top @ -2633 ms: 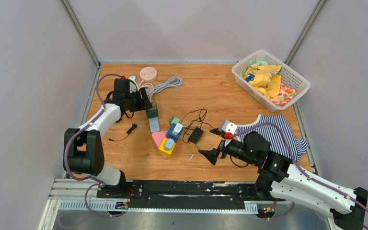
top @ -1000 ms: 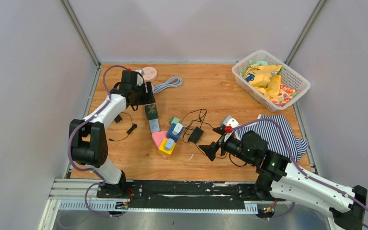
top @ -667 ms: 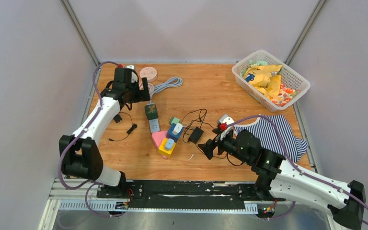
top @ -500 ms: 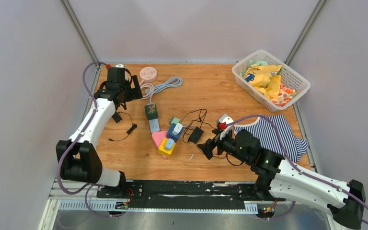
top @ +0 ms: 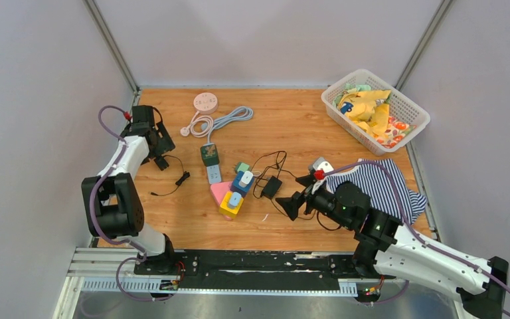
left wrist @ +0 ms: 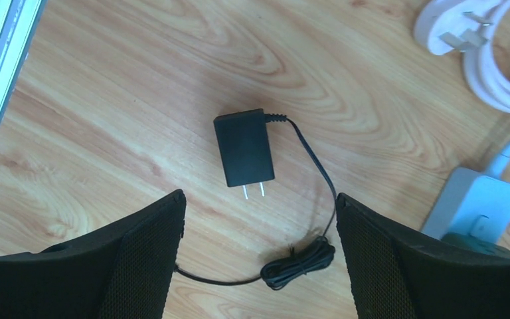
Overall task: Insert the plug
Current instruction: Insert the plug into the socket, then pick up the plug from the center of the board.
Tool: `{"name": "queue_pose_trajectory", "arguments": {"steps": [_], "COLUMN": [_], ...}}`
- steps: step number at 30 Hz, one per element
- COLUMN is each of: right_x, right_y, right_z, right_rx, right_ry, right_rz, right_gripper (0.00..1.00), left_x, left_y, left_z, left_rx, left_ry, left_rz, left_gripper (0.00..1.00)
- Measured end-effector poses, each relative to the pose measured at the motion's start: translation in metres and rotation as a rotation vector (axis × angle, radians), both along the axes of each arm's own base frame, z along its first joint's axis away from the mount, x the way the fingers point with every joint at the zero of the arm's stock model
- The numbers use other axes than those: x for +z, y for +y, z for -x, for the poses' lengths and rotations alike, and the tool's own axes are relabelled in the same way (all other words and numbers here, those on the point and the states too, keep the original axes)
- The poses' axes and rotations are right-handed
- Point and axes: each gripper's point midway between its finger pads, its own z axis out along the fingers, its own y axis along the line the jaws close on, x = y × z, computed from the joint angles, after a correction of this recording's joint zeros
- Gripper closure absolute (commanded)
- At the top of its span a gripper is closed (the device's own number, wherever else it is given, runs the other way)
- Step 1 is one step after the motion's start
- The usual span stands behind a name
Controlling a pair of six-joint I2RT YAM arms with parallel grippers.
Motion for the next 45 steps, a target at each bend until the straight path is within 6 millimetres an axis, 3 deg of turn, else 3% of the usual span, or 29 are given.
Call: {"name": "queue_pose_trajectory", "arguments": {"steps": [11, 23, 28, 34, 45], "right_x": [0.009, 0.009, 0.009, 0.009, 0.002], "right_y": [-0.007, -0.009, -0.009, -0.008, -0.006], "right_z": [0.004, 0.005, 0.005, 0.005, 0.004], "right_rx": [0.002, 0.001, 0.001, 0.001, 0.001], "right_ry": [-0.024, -0.027, -0.026, -0.026, -0.012], "right_rz": [-0.041, -0.044, -0.042, -0.042, -0.021], "right_gripper": [0.05, 0.05, 0.06, 0.06, 0.06], "left_x": [-0.037, -0.066, -0.068, -0.068, -0.059], "left_y": [0.007, 0.019, 0.018, 0.015, -0.004], "left_z": [-0.002, 0.000, -0.001, -0.006, -0.008], "left_rx": [0.053, 0.107, 0.105, 0.098, -0.009], "left_ry": [0.076, 0.132, 0.131, 0.113, 0.047], "left_rz": [0.028, 0.050, 0.061, 0.086, 0.151], "left_gripper": [0.36, 0.42, 0.49, 0.69, 0.80]}}
